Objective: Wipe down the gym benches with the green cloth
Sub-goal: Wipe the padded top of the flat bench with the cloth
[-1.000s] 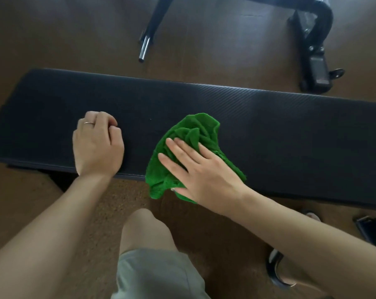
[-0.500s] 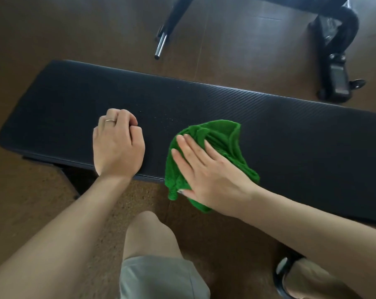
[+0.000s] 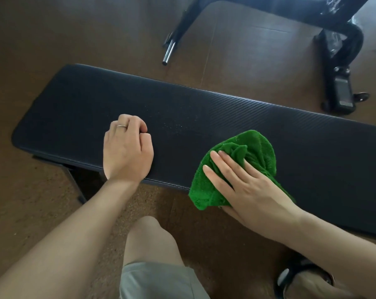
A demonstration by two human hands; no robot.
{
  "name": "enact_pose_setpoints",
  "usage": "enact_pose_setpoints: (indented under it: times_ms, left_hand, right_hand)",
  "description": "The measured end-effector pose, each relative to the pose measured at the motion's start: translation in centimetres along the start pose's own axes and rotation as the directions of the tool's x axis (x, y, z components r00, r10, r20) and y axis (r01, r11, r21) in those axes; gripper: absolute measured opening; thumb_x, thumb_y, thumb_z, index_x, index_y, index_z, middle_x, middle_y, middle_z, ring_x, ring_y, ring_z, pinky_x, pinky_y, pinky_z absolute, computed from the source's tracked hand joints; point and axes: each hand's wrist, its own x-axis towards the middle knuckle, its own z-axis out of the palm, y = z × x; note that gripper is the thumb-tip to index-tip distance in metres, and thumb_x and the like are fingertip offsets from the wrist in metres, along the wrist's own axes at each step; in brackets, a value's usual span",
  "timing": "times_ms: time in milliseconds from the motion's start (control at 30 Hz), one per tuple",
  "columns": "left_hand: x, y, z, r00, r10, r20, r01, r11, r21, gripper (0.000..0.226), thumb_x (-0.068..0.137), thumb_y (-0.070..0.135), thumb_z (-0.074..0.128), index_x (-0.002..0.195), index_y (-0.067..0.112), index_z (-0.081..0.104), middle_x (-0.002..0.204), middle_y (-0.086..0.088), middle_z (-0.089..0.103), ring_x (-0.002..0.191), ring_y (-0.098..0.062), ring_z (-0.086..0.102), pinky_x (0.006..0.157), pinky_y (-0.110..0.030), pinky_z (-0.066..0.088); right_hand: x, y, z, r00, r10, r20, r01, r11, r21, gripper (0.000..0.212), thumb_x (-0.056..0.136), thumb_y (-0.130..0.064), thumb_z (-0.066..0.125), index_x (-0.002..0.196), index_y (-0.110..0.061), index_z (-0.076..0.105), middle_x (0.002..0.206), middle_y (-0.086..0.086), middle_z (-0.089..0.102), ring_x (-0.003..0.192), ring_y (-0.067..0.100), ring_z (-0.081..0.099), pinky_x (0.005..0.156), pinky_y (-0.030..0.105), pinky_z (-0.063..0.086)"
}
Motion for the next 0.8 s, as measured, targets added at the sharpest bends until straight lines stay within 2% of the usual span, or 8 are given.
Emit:
enact_pose_setpoints:
  times_ms: [267,467,567,700,800]
  left_hand:
    - [0.0,0.0,0.2,1.000,-0.010,-0.009,0.010,1.000,0.004,0.019,0.090,0.017,0.041,0.095,0.013,0.059,0.108,-0.005,0.060,0.099,-0.028,0.054,0.086,-0.043,0.041]
    - [-0.2,0.1,-0.2,1.000,-0.002,0.013,0.002,1.000,-0.025,0.021,0.089,0.019,0.039,0.095,0.014,0.059,0.108,-0.003,0.059,0.099,-0.025,0.053,0.088,-0.042,0.042]
    - [-0.2,0.0,-0.2,1.000,-0.004,0.013,0.005,0.999,-0.034,0.019,0.088,0.017,0.040,0.094,0.014,0.058,0.108,-0.003,0.059,0.098,-0.026,0.053,0.087,-0.041,0.041]
    - [-0.2,0.2,0.0,1.000,-0.008,0.002,0.008,1.000,-0.017,0.018,0.089,0.018,0.041,0.092,0.014,0.058,0.107,-0.004,0.060,0.097,-0.027,0.054,0.084,-0.043,0.043]
    - [0.0,0.2,0.1,1.000,-0.022,-0.009,0.022,1.000,-0.017,0.017,0.088,0.017,0.043,0.091,0.014,0.059,0.106,-0.003,0.060,0.096,-0.027,0.054,0.084,-0.043,0.043]
  right_hand:
    - [8.0,-3.0,-1.1,0.998,-0.054,0.036,0.054,0.999,0.007,0.094,0.100,-0.066,0.039,0.163,-0.003,0.009,0.169,0.027,0.000,0.158,0.039,0.002,0.126,0.057,0.018]
    - [10.3,-3.6,-1.9,1.000,-0.023,-0.001,0.023,0.987,0.156,0.088,0.101,-0.070,0.027,0.166,-0.015,0.005,0.173,0.014,-0.005,0.160,0.027,-0.006,0.128,0.048,0.004]
    - [7.1,-2.8,-1.5,1.000,0.014,-0.010,-0.012,0.982,0.188,0.081,0.103,-0.066,0.026,0.166,-0.019,0.006,0.173,0.011,-0.003,0.160,0.025,-0.004,0.129,0.050,0.011]
    - [2.1,-2.7,-0.4,0.999,-0.003,0.037,0.000,0.997,0.080,0.076,0.105,-0.052,0.038,0.166,-0.016,0.009,0.172,0.020,0.001,0.160,0.032,0.004,0.124,0.055,0.026]
    - [4.0,-2.1,-0.6,0.997,-0.072,0.030,0.069,0.993,0.100,0.070,0.107,-0.051,0.033,0.166,-0.018,0.012,0.172,0.019,0.002,0.160,0.032,0.004,0.125,0.055,0.023]
